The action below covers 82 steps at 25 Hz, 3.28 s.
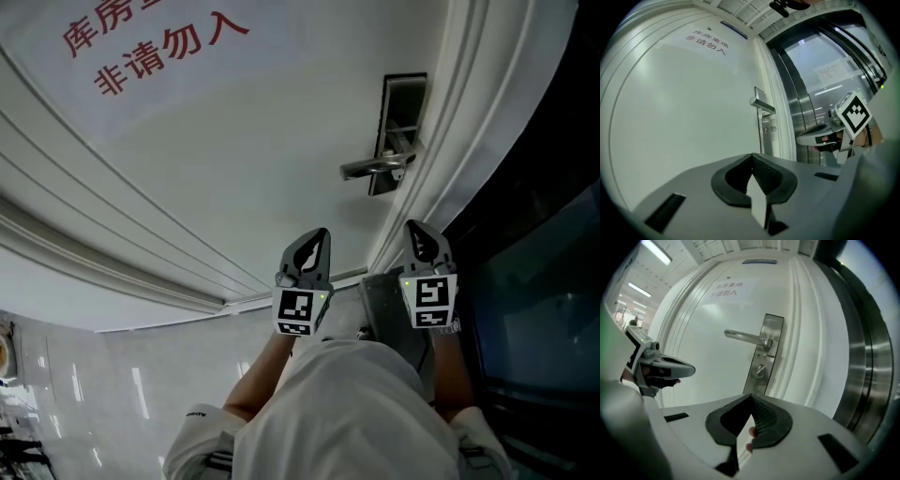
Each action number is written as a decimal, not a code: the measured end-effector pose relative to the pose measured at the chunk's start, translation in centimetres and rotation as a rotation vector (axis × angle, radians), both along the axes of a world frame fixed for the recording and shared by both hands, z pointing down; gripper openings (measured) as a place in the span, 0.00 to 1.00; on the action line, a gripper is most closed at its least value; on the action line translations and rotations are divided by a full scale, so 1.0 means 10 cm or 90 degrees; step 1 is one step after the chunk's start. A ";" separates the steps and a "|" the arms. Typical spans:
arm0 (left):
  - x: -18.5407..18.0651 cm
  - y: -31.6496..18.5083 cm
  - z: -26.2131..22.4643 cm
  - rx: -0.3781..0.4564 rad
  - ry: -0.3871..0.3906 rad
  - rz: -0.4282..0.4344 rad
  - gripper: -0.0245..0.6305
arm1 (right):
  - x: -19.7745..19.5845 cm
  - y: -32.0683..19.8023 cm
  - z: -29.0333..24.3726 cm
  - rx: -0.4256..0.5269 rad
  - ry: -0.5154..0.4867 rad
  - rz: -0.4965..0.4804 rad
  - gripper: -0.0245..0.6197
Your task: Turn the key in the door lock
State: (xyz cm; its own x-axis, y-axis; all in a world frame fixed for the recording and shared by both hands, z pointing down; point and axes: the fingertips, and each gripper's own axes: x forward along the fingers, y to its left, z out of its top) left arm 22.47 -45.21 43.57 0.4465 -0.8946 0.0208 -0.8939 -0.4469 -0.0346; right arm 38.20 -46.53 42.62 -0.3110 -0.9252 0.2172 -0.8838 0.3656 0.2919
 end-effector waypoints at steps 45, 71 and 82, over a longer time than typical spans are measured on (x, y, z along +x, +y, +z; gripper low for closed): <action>0.12 -0.07 0.01 -0.003 -0.008 -0.103 0.05 | -0.27 -0.85 -0.31 0.206 0.464 -0.077 0.22; 0.04 -0.04 0.08 -0.014 -0.005 -0.105 0.05 | -0.20 -0.90 -0.37 -0.080 -0.295 -0.028 0.21; 0.04 -0.03 0.12 -0.018 0.000 -0.107 0.05 | -0.14 -0.91 -0.34 -0.178 -0.607 0.018 0.20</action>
State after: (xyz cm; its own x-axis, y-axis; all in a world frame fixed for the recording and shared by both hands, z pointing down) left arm 22.86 -45.50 44.75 0.2905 -0.9557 0.0472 -0.9562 -0.2919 -0.0240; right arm 36.82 -55.60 39.22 -0.4484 -0.8883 0.0995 -0.7135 0.2887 -0.6384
